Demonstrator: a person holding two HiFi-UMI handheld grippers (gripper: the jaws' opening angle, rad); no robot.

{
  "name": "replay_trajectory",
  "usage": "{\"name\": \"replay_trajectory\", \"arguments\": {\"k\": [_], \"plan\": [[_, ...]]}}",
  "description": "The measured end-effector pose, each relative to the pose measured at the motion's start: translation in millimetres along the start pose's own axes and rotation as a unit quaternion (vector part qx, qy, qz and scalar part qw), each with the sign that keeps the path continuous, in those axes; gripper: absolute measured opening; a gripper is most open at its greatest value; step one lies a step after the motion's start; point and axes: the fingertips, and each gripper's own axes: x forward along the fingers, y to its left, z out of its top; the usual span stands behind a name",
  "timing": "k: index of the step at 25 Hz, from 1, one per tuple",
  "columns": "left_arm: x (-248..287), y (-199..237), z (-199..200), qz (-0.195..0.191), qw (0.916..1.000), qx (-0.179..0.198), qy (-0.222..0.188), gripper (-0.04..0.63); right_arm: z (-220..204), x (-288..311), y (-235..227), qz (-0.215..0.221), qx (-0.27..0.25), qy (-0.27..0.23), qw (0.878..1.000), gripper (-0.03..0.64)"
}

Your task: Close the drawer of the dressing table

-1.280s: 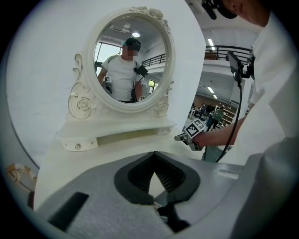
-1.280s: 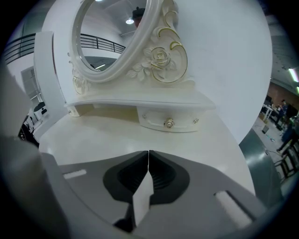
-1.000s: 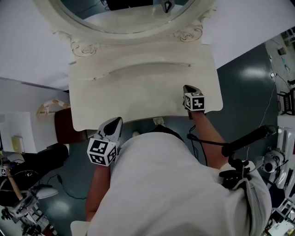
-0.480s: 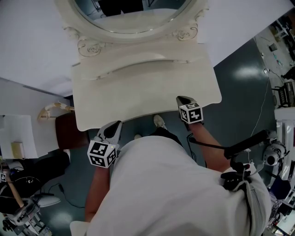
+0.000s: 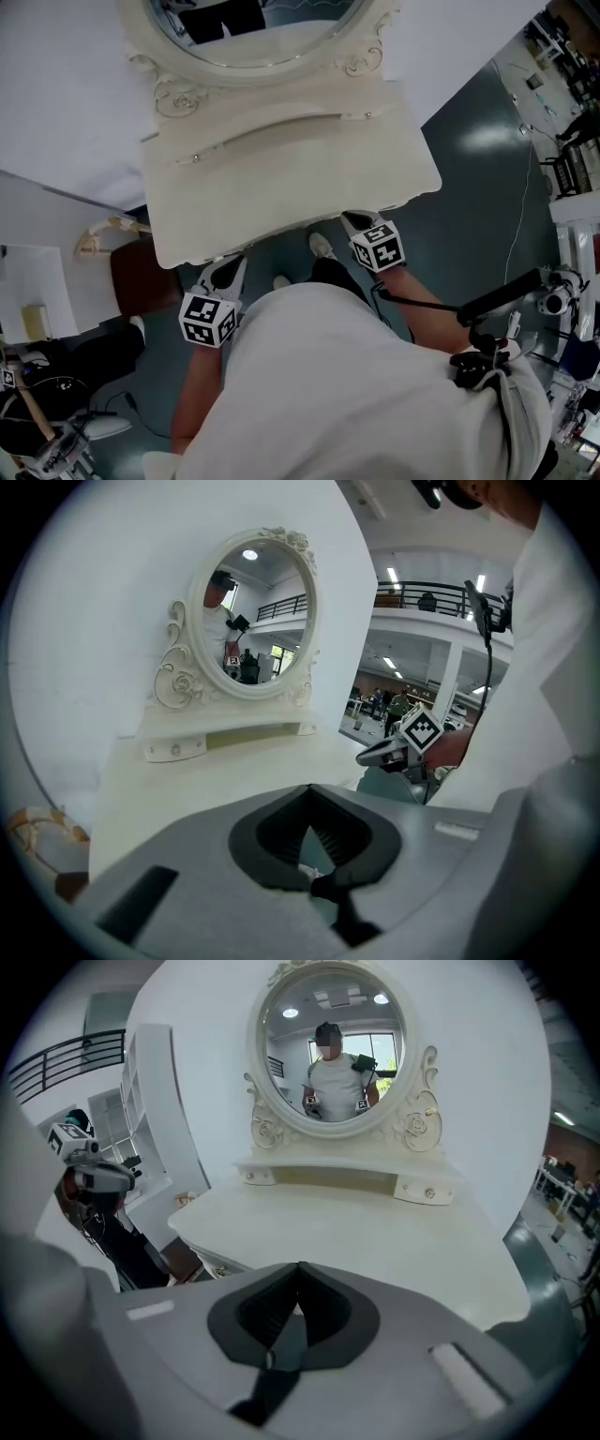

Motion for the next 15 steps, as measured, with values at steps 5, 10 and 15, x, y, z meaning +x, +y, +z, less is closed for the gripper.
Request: {"name": "replay_trajectory", "arguments": {"k": [5, 10, 15], "plan": [[-4.6, -6.7, -1.2, -0.014, 0.9999, 0.01, -0.003, 0.003, -3.2, -14.6, 19.3, 0.001, -0.009, -0.007, 1.0, 0.0], [-10.5, -7.6, -11.3, -0.017, 0.9998, 0.009, 0.0, 0.003, -7.1, -19.1, 33.4, 0.001, -0.023, -0.011, 1.0, 0.0], [-15.0, -7.9, -21.7, -0.017, 0.9998, 0.009, 0.004, 0.003, -12.1, -20.6, 44.0, 0.005, -0.028, -0.014, 1.0, 0.0]]}}
